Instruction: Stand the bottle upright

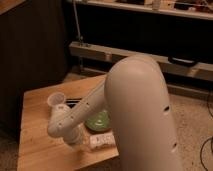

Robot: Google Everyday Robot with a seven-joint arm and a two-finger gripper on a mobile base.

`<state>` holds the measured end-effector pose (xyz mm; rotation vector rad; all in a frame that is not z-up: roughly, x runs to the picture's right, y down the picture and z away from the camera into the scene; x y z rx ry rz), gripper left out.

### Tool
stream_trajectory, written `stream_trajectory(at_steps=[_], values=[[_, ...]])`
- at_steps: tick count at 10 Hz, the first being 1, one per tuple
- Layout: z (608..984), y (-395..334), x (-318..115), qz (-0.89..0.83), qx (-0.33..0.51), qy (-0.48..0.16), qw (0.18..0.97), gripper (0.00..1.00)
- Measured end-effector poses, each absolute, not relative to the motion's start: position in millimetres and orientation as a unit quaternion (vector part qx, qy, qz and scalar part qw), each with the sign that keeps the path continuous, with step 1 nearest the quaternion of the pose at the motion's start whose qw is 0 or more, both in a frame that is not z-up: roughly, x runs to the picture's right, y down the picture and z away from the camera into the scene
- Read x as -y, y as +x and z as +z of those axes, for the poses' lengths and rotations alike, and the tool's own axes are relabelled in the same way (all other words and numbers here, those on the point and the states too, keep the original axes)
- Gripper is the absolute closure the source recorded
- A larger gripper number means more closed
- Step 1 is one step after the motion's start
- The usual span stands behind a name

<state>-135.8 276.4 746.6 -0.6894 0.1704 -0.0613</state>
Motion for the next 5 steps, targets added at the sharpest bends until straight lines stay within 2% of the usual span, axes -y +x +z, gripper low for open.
stream_trajectory(at_steps=[5], values=[[733,-145,-239,0.021,-0.055,-0.329,0.943,0.79]])
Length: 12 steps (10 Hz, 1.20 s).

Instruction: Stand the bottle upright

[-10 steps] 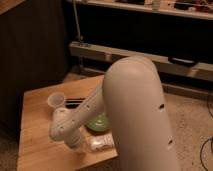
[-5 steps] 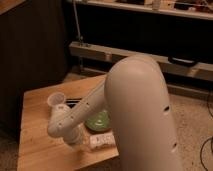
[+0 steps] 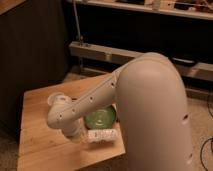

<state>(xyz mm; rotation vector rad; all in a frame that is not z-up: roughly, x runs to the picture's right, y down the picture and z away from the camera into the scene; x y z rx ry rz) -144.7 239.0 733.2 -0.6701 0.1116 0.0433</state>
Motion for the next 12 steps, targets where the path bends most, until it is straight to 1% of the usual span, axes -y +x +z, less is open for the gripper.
stream_trajectory(at_steps=[3,6,10,12], values=[[723,-154,-220,0.056,-0.012,-0.317,0.947,0.79],[707,-179,-195,0.086,0.058,-0.301,0.948,0.79],[699,-197,-185,0.122,0.147,-0.288,0.938,0.79],[698,-200,-183,0.135,0.175,-0.282,0.933,0.79]])
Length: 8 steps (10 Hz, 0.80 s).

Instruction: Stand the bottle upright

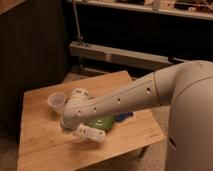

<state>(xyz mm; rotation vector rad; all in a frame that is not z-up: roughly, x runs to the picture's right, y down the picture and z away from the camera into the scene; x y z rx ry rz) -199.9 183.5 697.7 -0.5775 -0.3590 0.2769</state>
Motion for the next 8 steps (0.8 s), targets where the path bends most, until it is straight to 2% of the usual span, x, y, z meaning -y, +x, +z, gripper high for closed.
stream_trajectory(at_steps=[8], values=[[702,-200,-161,0.194,0.254,-0.259,0.911,0.79]])
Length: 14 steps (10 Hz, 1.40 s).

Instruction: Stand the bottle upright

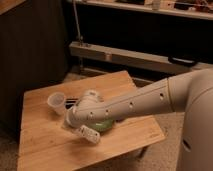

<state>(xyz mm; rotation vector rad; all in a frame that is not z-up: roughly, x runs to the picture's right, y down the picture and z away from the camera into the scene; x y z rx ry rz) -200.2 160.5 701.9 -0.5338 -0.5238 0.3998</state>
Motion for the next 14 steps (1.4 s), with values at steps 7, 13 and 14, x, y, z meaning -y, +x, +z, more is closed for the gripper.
stream_trajectory(at_steps=[7,13,14], values=[[695,-199,-133,0.218,0.288,-0.232,0.903,0.79],[687,-198,-116,0.235,0.318,-0.206,0.895,0.79],[686,-199,-114,0.234,0.32,-0.205,0.895,0.79]])
